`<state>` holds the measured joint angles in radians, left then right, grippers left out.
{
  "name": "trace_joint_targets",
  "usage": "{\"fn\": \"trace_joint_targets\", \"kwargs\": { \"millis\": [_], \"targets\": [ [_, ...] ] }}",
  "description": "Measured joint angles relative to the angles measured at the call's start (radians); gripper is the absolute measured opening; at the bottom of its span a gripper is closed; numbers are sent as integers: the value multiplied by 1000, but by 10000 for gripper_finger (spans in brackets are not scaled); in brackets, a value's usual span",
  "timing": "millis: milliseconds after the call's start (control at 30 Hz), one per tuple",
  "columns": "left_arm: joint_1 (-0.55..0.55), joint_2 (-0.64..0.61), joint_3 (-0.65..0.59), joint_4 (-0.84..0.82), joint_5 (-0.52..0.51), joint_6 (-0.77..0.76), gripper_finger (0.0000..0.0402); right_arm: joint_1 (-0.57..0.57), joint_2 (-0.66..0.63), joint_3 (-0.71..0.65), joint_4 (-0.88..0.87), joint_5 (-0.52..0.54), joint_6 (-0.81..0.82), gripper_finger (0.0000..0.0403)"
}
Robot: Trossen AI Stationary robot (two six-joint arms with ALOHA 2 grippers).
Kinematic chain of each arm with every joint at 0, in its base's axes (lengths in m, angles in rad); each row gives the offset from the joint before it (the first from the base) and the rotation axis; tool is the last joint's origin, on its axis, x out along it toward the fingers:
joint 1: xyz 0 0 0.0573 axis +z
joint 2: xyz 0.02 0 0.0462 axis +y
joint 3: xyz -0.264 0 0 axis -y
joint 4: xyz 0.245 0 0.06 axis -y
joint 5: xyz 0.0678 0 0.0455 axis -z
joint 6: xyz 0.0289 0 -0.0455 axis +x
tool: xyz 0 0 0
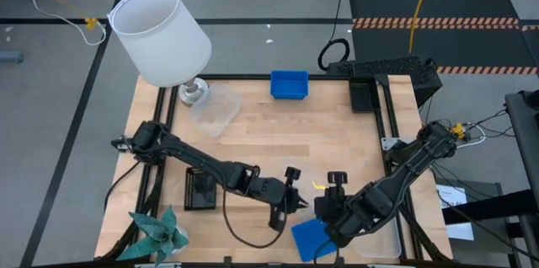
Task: Stack baskets by color
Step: Stack the middle transparent bin on top of the bottom transparent bin
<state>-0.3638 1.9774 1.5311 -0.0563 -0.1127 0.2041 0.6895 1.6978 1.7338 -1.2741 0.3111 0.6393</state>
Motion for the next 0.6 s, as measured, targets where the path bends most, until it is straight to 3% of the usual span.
{"fn": "trace_joint_targets", "kwargs": {
  "millis": [133, 333, 500, 600],
  "targets": [
    [-18, 0, 0, -80, -10, -7, 7, 0, 0, -19, 42, 1, -30, 124],
    [-50, 0, 0, -169, -145, -143, 16, -3, 0, -19, -5, 3, -75, 124],
    [-80, 0, 0, -469, -329, -433, 16, -2, 0, -19, -30, 71, -159, 123],
    [-110, 0, -27, -572, -353, -595, 16, -2, 0, -20, -36, 121, -209, 123]
  ]
}}
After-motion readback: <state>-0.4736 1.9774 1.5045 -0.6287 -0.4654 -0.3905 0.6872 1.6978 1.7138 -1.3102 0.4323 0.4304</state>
